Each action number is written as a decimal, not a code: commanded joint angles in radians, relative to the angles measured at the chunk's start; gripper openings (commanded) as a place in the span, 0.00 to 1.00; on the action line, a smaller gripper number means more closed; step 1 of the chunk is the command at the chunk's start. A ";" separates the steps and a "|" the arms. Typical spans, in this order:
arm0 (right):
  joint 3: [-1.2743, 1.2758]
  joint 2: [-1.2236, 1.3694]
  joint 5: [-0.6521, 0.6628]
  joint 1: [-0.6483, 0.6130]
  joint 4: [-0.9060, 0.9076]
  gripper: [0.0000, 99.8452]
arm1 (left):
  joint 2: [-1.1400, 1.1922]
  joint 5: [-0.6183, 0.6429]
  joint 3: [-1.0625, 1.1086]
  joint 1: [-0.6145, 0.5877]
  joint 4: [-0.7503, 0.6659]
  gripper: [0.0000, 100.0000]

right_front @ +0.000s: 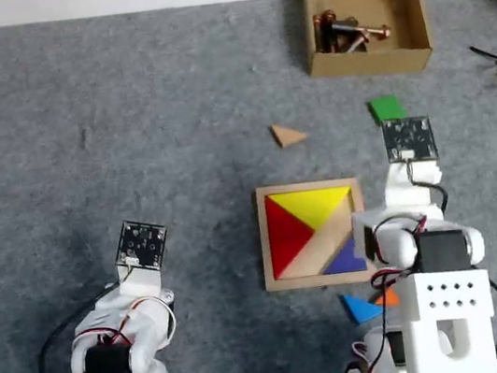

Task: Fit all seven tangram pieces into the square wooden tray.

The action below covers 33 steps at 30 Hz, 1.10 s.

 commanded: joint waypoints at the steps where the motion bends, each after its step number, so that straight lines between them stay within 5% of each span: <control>1: -0.104 0.013 0.034 0.051 0.019 0.18 | -0.015 0.009 0.021 -0.012 0.003 0.01; 16: -0.734 0.823 -0.003 0.220 -0.077 0.18 | -0.015 0.008 0.021 -0.013 0.002 0.01; 33: -1.451 1.392 0.221 0.156 0.226 0.19 | -0.015 0.006 0.021 -0.013 0.000 0.01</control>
